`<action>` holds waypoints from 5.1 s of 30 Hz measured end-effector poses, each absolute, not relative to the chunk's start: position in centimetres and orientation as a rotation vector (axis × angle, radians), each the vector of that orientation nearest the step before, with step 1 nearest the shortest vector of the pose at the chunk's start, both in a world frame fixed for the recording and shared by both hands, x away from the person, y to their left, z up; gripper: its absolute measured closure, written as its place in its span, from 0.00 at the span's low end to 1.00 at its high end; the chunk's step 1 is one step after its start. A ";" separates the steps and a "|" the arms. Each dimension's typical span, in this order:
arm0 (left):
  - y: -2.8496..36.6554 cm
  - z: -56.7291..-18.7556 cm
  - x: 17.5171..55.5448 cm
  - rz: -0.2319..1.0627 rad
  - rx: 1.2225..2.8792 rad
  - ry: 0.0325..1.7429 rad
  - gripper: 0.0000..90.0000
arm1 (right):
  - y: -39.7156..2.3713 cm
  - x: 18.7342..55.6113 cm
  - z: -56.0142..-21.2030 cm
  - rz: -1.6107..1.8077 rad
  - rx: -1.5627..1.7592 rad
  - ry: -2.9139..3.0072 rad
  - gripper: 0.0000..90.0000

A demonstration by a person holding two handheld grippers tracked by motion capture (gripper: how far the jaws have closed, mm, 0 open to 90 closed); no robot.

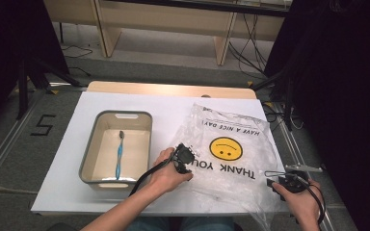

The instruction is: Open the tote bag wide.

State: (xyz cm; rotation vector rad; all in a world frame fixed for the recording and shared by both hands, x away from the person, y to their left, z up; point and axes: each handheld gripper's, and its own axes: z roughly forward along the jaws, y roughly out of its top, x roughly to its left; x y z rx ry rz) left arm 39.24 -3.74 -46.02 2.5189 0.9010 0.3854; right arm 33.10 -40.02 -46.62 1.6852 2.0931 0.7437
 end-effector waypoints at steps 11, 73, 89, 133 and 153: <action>-3.7 -46.6 39.5 0.306 2.534 0.936 0.73 | -39.8 33.3 -46.7 0.734 1.683 2.123 0.86; -3.6 -47.0 42.4 0.390 2.404 1.172 0.51 | -40.4 35.8 -45.9 0.775 1.618 1.897 0.84; -3.9 -46.9 42.5 0.317 2.396 1.170 0.76 | -40.8 34.8 -44.6 0.777 1.594 1.859 0.63; -4.1 -44.9 48.1 0.646 2.169 1.099 0.99 | -38.4 32.6 -45.2 0.783 1.671 2.239 1.00; -3.6 -42.3 45.5 0.578 2.109 1.002 0.51 | -38.5 32.4 -42.5 0.844 1.488 1.996 0.57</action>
